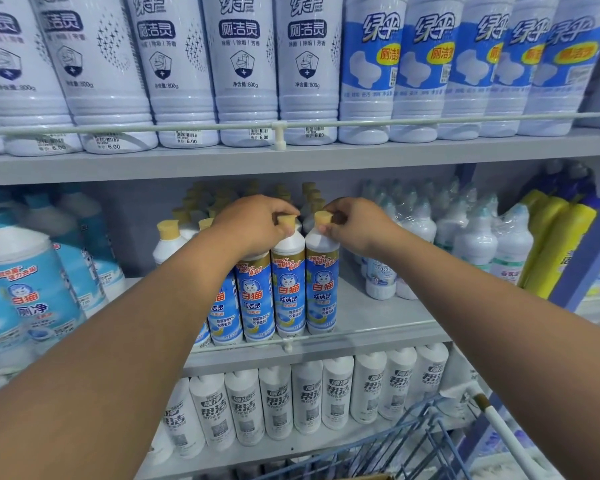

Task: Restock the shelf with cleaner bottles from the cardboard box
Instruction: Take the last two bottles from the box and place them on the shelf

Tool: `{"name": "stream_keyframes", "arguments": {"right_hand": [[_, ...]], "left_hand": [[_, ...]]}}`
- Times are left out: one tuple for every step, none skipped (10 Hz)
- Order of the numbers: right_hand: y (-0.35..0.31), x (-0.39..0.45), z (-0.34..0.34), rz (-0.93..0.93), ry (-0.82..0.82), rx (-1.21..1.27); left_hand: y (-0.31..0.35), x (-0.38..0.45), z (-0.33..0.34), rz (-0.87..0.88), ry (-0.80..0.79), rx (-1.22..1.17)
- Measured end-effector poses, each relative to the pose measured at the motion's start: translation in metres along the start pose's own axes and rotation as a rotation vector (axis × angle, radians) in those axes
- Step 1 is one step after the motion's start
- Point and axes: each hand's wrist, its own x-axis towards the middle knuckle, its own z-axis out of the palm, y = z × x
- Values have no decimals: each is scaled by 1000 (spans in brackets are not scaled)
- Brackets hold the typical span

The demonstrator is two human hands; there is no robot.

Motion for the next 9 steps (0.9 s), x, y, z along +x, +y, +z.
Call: {"name": "stream_keyframes", "arguments": {"right_hand": [[1, 1, 1, -6, -2, -10], [1, 1, 1, -15, -8, -24], [0, -2, 1, -37, 3, -34], [2, -5, 5, -52, 27, 0], [0, -8, 6, -42, 12, 18], [-5, -12, 5, -45, 12, 13], [-13, -14, 2, -84, 65, -56], [-33, -16, 1, -210, 133, -132], [-58, -15, 13, -307, 78, -144]], "left_hand": [[0, -1, 0, 1, 10, 3], [0, -1, 1, -4, 19, 1], [0, -1, 3, 14, 34, 12], [-2, -2, 3, 37, 52, 47], [-2, -9, 3, 67, 82, 121], [-8, -24, -3, 63, 154, -31], [-28, -45, -18, 42, 302, -166], [-59, -71, -32, -23, 465, -139], [-89, -87, -37, -205, 565, -227]]}}
